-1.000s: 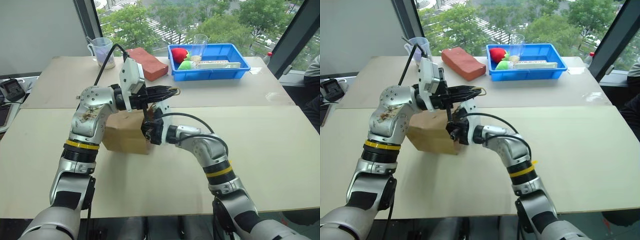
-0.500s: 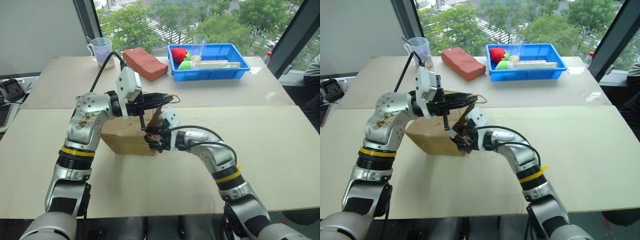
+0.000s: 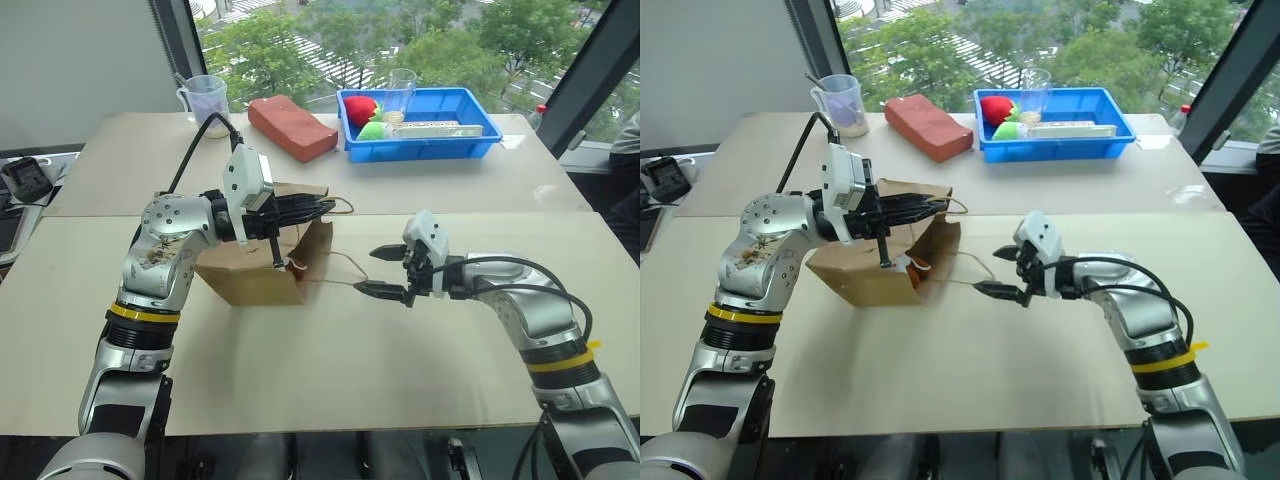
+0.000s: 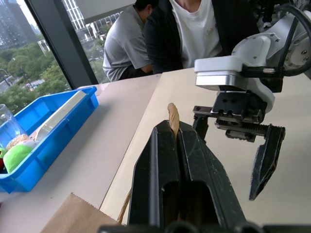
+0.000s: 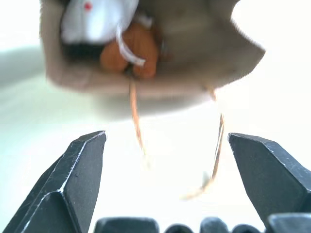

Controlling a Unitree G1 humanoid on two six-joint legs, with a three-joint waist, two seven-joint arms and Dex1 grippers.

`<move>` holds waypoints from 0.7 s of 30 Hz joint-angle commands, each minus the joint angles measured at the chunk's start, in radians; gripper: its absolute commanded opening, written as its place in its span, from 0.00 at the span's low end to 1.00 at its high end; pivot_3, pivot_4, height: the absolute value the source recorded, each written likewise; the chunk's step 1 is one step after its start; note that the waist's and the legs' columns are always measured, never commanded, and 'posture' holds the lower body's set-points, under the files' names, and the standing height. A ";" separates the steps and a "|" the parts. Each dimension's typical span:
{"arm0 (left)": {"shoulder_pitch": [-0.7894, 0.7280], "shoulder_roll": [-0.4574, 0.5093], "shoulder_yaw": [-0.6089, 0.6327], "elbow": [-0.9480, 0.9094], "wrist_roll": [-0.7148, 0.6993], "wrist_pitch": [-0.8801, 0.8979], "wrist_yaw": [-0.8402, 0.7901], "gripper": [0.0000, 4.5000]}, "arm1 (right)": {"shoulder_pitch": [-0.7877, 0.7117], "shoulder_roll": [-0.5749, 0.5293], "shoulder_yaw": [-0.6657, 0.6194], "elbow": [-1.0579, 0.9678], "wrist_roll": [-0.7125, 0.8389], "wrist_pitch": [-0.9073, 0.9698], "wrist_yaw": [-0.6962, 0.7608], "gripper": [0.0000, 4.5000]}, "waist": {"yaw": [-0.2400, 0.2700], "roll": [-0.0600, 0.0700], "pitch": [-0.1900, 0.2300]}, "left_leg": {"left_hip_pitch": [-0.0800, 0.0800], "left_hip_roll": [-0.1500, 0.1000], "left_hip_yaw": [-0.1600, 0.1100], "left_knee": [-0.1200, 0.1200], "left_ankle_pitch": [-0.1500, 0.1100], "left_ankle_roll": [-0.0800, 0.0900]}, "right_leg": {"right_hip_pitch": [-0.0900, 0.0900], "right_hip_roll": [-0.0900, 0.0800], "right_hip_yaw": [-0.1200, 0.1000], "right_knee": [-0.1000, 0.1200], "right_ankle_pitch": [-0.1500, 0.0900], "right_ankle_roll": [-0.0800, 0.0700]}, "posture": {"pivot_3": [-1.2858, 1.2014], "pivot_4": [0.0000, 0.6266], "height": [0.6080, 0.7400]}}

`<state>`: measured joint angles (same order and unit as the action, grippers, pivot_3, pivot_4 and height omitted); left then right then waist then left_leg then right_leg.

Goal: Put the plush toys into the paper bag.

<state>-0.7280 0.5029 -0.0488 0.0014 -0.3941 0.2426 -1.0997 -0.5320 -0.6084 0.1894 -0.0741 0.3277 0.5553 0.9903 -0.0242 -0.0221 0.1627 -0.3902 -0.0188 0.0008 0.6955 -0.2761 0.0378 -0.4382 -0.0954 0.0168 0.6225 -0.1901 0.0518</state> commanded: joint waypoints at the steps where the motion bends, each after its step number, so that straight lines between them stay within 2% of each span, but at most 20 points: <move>1: -0.012 0.005 0.015 -0.034 -0.014 0.002 0.011 0.00 | -0.014 0.015 0.033 0.017 -0.047 -0.083 0.013 0.98 | 0.001 0.000 0.000 | 0.000 0.000 0.000 0.000 0.000 0.000 | 0.000 0.000 0.000 0.000 0.000 0.000 | 0.52 0.24 1.00; 8: -0.028 0.002 0.012 -0.022 -0.001 0.001 0.030 0.00 | -0.032 0.069 0.097 0.153 -0.154 -0.186 -0.005 0.98 | 0.015 0.000 0.000 | 0.000 -0.001 -0.001 0.001 0.000 0.000 | 0.000 -0.001 0.000 0.000 0.000 0.000 | 0.52 0.24 1.00; 11: -0.014 0.004 0.009 -0.043 -0.003 0.006 0.037 0.00 | -0.047 0.082 0.095 0.227 -0.188 -0.245 -0.011 0.81 | 0.015 0.000 0.000 | -0.001 -0.001 -0.001 0.001 0.000 0.000 | 0.000 -0.001 0.000 0.000 0.000 0.000 | 0.52 0.24 1.00; 21: -0.004 0.008 0.025 -0.043 -0.010 -0.001 0.061 0.00 | -0.050 0.101 -0.006 0.230 -0.163 -0.268 -0.068 0.03 | 0.012 0.000 0.000 | -0.001 -0.001 -0.001 0.000 0.000 0.000 | 0.000 -0.001 0.000 0.000 0.000 0.000 | 0.52 0.24 1.00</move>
<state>-0.7301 0.5034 -0.0465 -0.0092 -0.3928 0.2468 -1.0464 -0.5686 -0.5060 0.2303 0.1998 0.1415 0.3032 0.9367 -0.0118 -0.0221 0.1627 -0.3908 -0.0198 0.0001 0.6959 -0.2760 0.0375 -0.4381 -0.0964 0.0166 0.6225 -0.1901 0.0518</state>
